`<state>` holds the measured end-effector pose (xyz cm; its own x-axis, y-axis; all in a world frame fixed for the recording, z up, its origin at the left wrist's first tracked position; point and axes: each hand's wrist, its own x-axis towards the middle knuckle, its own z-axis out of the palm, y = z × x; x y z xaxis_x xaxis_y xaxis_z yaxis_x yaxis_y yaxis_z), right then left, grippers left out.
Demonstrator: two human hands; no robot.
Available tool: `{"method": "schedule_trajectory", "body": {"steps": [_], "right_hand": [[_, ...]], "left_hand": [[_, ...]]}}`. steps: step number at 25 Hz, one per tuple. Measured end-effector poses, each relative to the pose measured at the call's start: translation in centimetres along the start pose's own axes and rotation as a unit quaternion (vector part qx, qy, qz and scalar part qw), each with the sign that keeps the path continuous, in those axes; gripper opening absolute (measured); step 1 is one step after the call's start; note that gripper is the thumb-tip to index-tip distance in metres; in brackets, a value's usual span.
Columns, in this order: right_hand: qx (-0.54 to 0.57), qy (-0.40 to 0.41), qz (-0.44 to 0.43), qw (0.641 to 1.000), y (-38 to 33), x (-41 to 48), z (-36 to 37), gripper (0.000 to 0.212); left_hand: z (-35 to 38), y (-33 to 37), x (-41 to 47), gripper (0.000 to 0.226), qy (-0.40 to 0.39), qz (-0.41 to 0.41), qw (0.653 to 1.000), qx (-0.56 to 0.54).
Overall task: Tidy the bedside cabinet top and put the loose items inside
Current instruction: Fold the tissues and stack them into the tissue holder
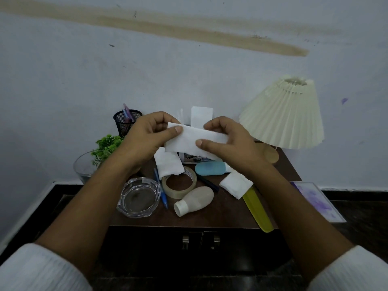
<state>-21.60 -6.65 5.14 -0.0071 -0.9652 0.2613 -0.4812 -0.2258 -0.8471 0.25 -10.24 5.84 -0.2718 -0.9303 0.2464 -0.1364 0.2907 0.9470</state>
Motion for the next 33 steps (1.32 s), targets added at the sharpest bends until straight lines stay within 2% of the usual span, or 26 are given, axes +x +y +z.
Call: {"method": "schedule_trajectory", "body": {"steps": [2,4,6,10,12,15,17,19,21,22,24,27,29,30,33], "right_hand": [[-0.027,-0.03,-0.044,0.998,-0.2,-0.1,0.8,0.025],[-0.01,-0.037,-0.051,0.998,-0.2,0.0,1.1,0.016],[-0.003,-0.039,-0.043,0.998,0.2,0.2,0.8,0.012],[0.049,-0.07,0.007,0.996,1.0,0.0,-0.3,0.011],[0.071,-0.084,0.022,0.994,1.1,-0.1,-0.4,0.011],[0.091,-0.02,0.02,0.995,0.9,0.0,-0.4,0.007],[0.119,0.028,0.008,0.992,0.8,0.2,-0.4,0.005],[0.106,0.048,-0.023,0.993,0.5,0.4,-0.2,0.005],[0.067,0.046,-0.067,0.994,0.2,0.5,0.1,0.007],[0.059,0.043,-0.083,0.994,0.1,0.5,0.3,0.008],[0.079,0.044,-0.096,0.991,-0.2,0.6,0.5,0.011],[0.174,0.046,-0.041,0.983,-0.2,0.7,0.2,0.035],[0.198,0.017,0.022,0.98,0.0,0.7,0.3,0.047],[0.2,0.002,0.046,0.979,0.2,0.8,0.6,0.046],[0.189,0.007,0.056,0.98,0.9,1.5,1.4,0.028]], "left_hand": [[0.7,0.2,-0.1,0.012,-0.041,0.027,0.999,0.022],[1.1,0.4,-0.2,0.013,-0.057,0.034,0.997,0.025],[0.9,0.4,-0.2,0.012,-0.027,0.035,0.999,0.02],[-0.2,-0.1,0.2,0.01,0.089,0.012,0.995,-0.041],[-0.7,-0.3,0.4,0.007,0.11,0.001,0.992,-0.062],[-1.3,-0.9,0.6,0.009,0.116,-0.007,0.992,-0.049],[-1.5,-1.4,0.7,0.012,0.109,-0.01,0.994,0.012],[-1.3,-1.7,0.6,0.034,0.085,0.035,0.982,0.164],[-0.1,-1.2,0.2,0.05,0.017,0.081,0.968,0.237],[0.5,-1.1,0.2,0.048,-0.019,0.085,0.97,0.228],[1.3,-1.2,0.4,0.028,-0.055,0.066,0.977,0.193],[1.4,-1.4,1.1,0.009,-0.009,0.041,0.993,0.109],[1.4,-1.4,1.6,0.009,0.042,0.028,0.998,0.024],[1.5,-1.4,1.8,0.011,0.061,0.026,0.998,-0.003],[2.1,-1.8,2.5,0.023,0.086,0.025,0.995,-0.033]]}}
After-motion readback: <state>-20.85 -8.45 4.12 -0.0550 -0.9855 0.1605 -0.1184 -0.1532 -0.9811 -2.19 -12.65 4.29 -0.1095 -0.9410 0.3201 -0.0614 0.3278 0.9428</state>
